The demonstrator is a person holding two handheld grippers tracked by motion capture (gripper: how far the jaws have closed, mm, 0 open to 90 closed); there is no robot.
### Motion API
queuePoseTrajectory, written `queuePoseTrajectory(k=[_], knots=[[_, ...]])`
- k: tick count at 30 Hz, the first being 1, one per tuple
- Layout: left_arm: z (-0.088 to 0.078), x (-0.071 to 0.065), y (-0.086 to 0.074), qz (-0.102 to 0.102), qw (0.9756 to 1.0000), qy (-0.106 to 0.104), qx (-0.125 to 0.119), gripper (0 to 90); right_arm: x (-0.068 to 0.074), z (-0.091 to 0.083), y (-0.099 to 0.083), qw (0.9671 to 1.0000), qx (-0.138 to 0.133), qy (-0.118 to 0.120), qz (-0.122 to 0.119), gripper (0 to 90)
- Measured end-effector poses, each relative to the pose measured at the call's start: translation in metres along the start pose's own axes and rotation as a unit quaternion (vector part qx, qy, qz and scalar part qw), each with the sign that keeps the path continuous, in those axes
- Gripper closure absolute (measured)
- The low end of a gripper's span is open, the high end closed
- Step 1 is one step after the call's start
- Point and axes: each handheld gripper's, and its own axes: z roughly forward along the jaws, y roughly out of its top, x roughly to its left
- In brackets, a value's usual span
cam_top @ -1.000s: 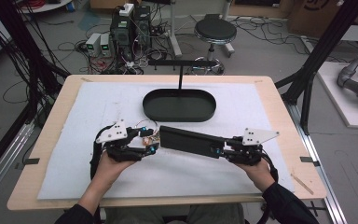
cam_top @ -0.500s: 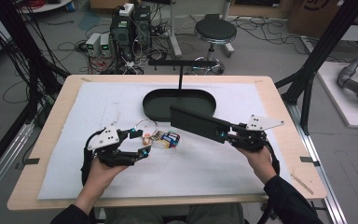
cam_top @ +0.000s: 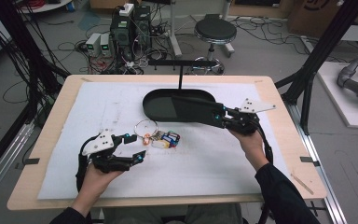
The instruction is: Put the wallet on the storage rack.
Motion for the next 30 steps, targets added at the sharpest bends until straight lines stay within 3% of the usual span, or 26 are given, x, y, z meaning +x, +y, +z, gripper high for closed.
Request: queuePoseTrajectory(k=[7, 14, 30], knots=[[0.001, -0.002, 0.000, 0.003, 1.0000, -0.005, -0.001, 30.8, -0.004, 0.015, 0.003, 0.9999, -0.001, -0.001, 0.010, 76.3], [0.002, -0.003, 0.001, 0.003, 1.0000, -0.006, -0.002, 30.8, -0.003, 0.029, 0.014, 0.9996, -0.025, -0.009, 0.010, 76.4], [-0.003, -0.002, 0.001, 0.004, 0.9999, -0.008, -0.008, 30.8, -0.015, 0.096, 0.018, 0.9989, -0.020, -0.030, 0.029, 76.3]])
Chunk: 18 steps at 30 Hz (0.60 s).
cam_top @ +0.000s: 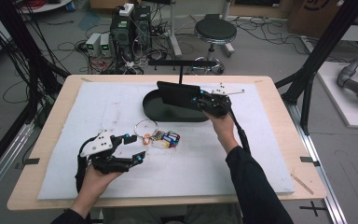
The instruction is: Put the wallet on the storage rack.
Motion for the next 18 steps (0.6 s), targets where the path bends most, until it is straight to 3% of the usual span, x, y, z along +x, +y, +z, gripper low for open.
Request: queuePoseTrajectory(k=[8, 13, 18], knots=[[-0.002, 0.000, -0.001, -0.001, 1.0000, 0.000, -0.005, 30.9, -0.009, 0.027, -0.008, 0.9998, 0.009, -0.017, 0.001, 76.2], [-0.005, 0.001, -0.002, -0.002, 1.0000, 0.000, -0.005, 30.8, -0.016, 0.026, -0.012, 0.9997, 0.016, -0.014, 0.010, 75.9], [-0.006, 0.000, -0.002, 0.001, 1.0000, 0.003, -0.005, 30.8, -0.021, 0.023, -0.014, 0.9992, 0.038, -0.014, -0.001, 75.2]])
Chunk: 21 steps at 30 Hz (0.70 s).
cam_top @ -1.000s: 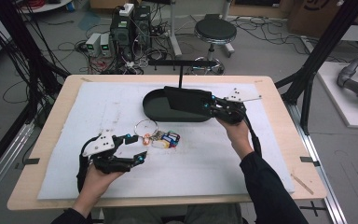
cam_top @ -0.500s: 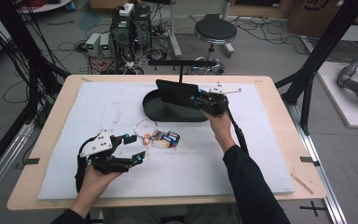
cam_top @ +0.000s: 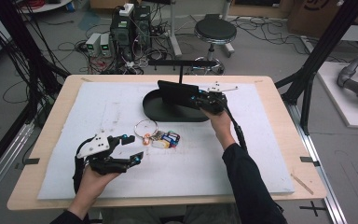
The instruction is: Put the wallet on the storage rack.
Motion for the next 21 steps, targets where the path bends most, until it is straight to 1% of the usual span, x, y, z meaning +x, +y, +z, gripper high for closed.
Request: queuePoseTrajectory(k=[5, 7, 8, 9, 11, 12, 13, 16, 17, 21], knots=[[0.001, -0.001, 0.000, 0.001, 1.0000, -0.001, 0.000, 30.9, -0.008, -0.004, -0.007, 0.9995, 0.030, -0.012, 0.005, 74.2], [0.002, -0.001, 0.000, 0.000, 1.0000, -0.002, 0.000, 30.8, -0.011, -0.004, -0.010, 0.9990, 0.040, -0.011, 0.015, 73.8], [0.002, -0.001, 0.000, 0.000, 1.0000, -0.002, 0.001, 30.9, -0.011, -0.004, -0.012, 0.9986, 0.048, -0.012, 0.016, 73.8], [0.002, -0.001, 0.000, 0.001, 1.0000, -0.002, 0.001, 30.8, -0.011, -0.002, -0.013, 0.9981, 0.059, -0.013, 0.012, 73.7], [0.002, -0.001, 0.000, 0.002, 1.0000, -0.003, 0.002, 30.8, -0.010, 0.002, -0.017, 0.9961, 0.086, -0.016, 0.006, 73.6], [0.002, -0.002, 0.000, 0.002, 1.0000, -0.004, 0.003, 30.8, -0.009, 0.004, -0.019, 0.9957, 0.091, -0.015, 0.004, 73.7], [0.002, -0.002, 0.000, 0.002, 1.0000, -0.004, 0.003, 30.9, -0.009, 0.005, -0.020, 0.9951, 0.098, -0.013, 0.008, 73.7], [0.002, -0.002, 0.000, -0.001, 1.0000, -0.002, 0.000, 30.8, -0.008, 0.009, -0.024, 0.9940, 0.107, -0.014, 0.016, 73.6], [0.001, -0.001, 0.000, 0.000, 1.0000, -0.003, 0.002, 30.9, -0.008, 0.009, -0.024, 0.9943, 0.104, -0.015, 0.015, 73.5], [0.001, 0.000, -0.001, -0.001, 1.0000, -0.003, 0.003, 30.9, -0.008, 0.009, -0.025, 0.9938, 0.109, -0.017, 0.012, 72.7]])
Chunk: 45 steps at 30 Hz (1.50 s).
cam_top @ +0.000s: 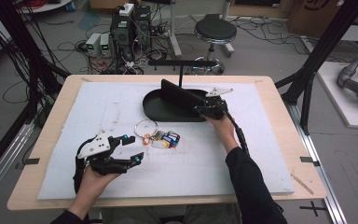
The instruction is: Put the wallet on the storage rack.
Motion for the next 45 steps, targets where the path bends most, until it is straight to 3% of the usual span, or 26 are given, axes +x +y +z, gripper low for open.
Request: queuePoseTrajectory(k=[5, 9, 18, 21, 30, 37, 45], knots=[[0.001, 0.000, 0.000, 0.001, 1.0000, -0.001, 0.002, 30.8, 0.001, 0.000, 0.001, 0.9999, 0.004, -0.009, -0.008, 70.3], [0.001, 0.000, 0.000, 0.003, 1.0000, 0.001, 0.004, 30.8, 0.002, -0.003, 0.003, 0.9995, 0.012, -0.026, -0.014, 63.4], [0.004, 0.005, 0.000, 0.007, 0.9999, 0.008, 0.013, 30.9, -0.001, -0.025, 0.002, 0.9991, -0.005, -0.040, 0.009, 42.5], [0.006, 0.009, 0.000, 0.011, 0.9995, 0.019, 0.021, 30.9, -0.002, -0.040, 0.002, 0.9992, -0.013, -0.037, 0.007, 40.0], [0.010, 0.024, -0.001, -0.005, 0.9968, 0.071, 0.038, 30.9, -0.003, -0.099, -0.008, 0.9986, -0.037, -0.032, 0.023, 33.0], [0.010, 0.034, -0.003, -0.017, 0.9936, 0.103, 0.042, 30.9, 0.001, -0.148, -0.032, 0.9959, -0.072, -0.038, 0.038, 31.3], [0.007, 0.040, -0.004, -0.026, 0.9904, 0.130, 0.040, 30.7, 0.005, -0.183, -0.060, 0.9943, -0.083, -0.048, 0.046, 28.6]])
